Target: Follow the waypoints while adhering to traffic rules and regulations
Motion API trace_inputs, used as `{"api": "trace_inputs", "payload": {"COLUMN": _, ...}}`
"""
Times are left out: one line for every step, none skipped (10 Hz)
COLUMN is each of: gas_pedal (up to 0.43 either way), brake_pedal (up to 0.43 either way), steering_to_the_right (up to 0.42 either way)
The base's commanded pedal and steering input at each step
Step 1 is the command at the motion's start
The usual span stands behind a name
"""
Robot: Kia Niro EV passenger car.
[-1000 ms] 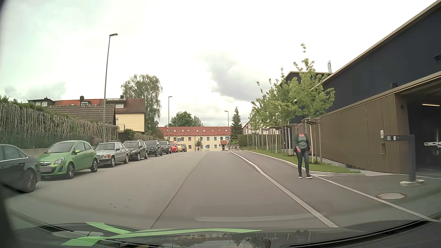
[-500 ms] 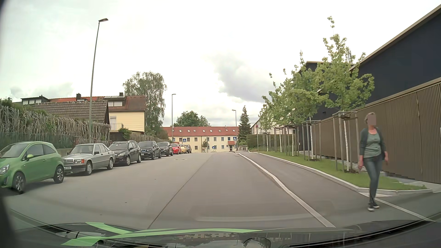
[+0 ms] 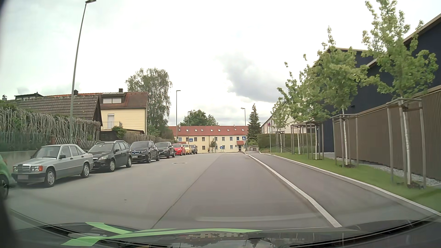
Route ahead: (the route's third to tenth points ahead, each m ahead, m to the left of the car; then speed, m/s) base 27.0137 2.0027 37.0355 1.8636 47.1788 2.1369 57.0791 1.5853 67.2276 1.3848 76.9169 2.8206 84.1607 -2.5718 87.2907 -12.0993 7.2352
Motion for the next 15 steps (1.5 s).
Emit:
{"api": "trace_inputs", "payload": {"gas_pedal": 0.098, "brake_pedal": 0.000, "steering_to_the_right": -0.041}}
{"api": "trace_inputs", "payload": {"gas_pedal": 0.098, "brake_pedal": 0.000, "steering_to_the_right": -0.029}}
{"api": "trace_inputs", "payload": {"gas_pedal": 0.098, "brake_pedal": 0.000, "steering_to_the_right": -0.015}}
{"api": "trace_inputs", "payload": {"gas_pedal": 0.098, "brake_pedal": 0.000, "steering_to_the_right": -0.008}}
{"api": "trace_inputs", "payload": {"gas_pedal": 0.098, "brake_pedal": 0.000, "steering_to_the_right": -0.004}}
{"api": "trace_inputs", "payload": {"gas_pedal": 0.098, "brake_pedal": 0.000, "steering_to_the_right": -0.001}}
{"api": "trace_inputs", "payload": {"gas_pedal": 0.098, "brake_pedal": 0.000, "steering_to_the_right": -0.001}}
{"api": "trace_inputs", "payload": {"gas_pedal": 0.087, "brake_pedal": 0.000, "steering_to_the_right": -0.001}}
{"api": "trace_inputs", "payload": {"gas_pedal": 0.087, "brake_pedal": 0.000, "steering_to_the_right": -0.001}}
{"api": "trace_inputs", "payload": {"gas_pedal": 0.087, "brake_pedal": 0.000, "steering_to_the_right": -0.001}}
{"api": "trace_inputs", "payload": {"gas_pedal": 0.087, "brake_pedal": 0.000, "steering_to_the_right": -0.001}}
{"api": "trace_inputs", "payload": {"gas_pedal": 0.087, "brake_pedal": 0.000, "steering_to_the_right": -0.001}}
{"api": "trace_inputs", "payload": {"gas_pedal": 0.087, "brake_pedal": 0.000, "steering_to_the_right": -0.001}}
{"api": "trace_inputs", "payload": {"gas_pedal": 0.087, "brake_pedal": 0.000, "steering_to_the_right": -0.001}}
{"api": "trace_inputs", "payload": {"gas_pedal": 0.087, "brake_pedal": 0.000, "steering_to_the_right": -0.001}}
